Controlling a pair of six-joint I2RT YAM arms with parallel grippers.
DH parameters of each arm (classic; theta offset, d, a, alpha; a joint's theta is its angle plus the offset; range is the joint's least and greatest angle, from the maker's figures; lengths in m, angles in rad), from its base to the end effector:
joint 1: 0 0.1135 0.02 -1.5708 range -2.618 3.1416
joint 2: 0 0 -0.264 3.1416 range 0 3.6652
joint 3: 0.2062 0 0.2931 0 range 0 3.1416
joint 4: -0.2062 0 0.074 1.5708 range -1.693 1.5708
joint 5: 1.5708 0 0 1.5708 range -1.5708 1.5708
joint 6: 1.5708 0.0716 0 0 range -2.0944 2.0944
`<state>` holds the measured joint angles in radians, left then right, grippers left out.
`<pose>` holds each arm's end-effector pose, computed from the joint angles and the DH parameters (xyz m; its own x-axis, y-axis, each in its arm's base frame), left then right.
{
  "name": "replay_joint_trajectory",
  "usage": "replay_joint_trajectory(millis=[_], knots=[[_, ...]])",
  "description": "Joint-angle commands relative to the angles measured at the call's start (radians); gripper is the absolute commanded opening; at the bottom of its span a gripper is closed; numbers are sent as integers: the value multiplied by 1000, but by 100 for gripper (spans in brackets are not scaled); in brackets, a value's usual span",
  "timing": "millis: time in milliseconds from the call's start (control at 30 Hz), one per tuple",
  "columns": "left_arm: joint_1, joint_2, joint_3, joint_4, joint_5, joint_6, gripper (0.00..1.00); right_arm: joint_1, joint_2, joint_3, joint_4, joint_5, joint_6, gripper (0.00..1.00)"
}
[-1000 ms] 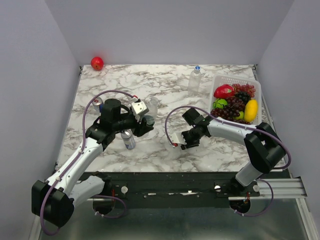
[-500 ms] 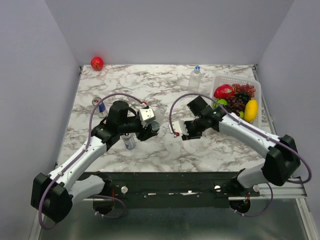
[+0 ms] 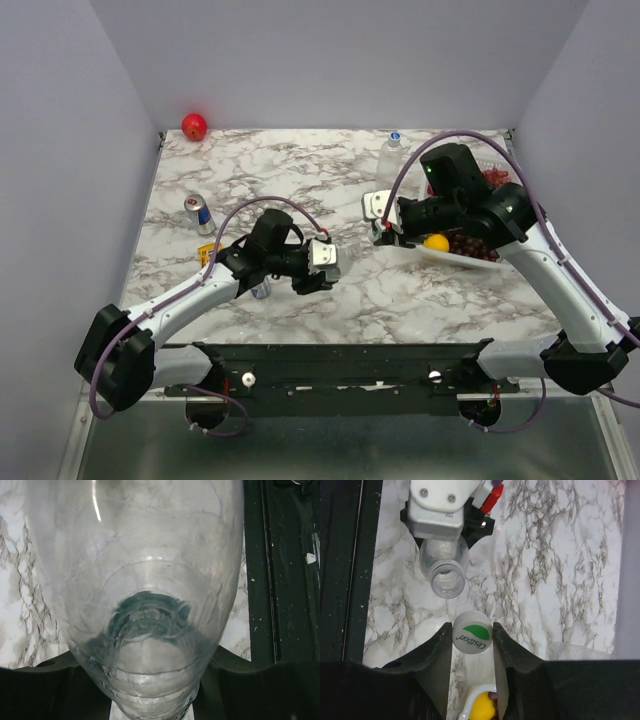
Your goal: Screw on the bottle caps
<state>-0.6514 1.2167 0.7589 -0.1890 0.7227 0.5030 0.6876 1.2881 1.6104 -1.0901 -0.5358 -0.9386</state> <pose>0.2212 -0.2282 0.2112 0.0017 0.4534 -0.8913 0.9972 0.0660 0.0355 0.2063 0.2167 0.4207 0.3521 -0.6085 -0.7112 -0.9232 -0.1007 -0.3709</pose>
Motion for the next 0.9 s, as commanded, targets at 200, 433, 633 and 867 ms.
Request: replay_joint_trajectory(millis=[200, 433, 633, 867], knots=[[-25, 6, 14, 42, 21, 75, 0, 107, 63, 63, -85, -12, -49, 30], [-27, -9, 10, 40, 9, 69, 0, 144, 66, 42, -76, 14, -80, 30], [-30, -14, 14, 57, 12, 54, 0, 158, 66, 16, -42, 43, -69, 31], [-30, -16, 17, 57, 3, 65, 0, 173, 60, -29, 18, 100, -65, 31]])
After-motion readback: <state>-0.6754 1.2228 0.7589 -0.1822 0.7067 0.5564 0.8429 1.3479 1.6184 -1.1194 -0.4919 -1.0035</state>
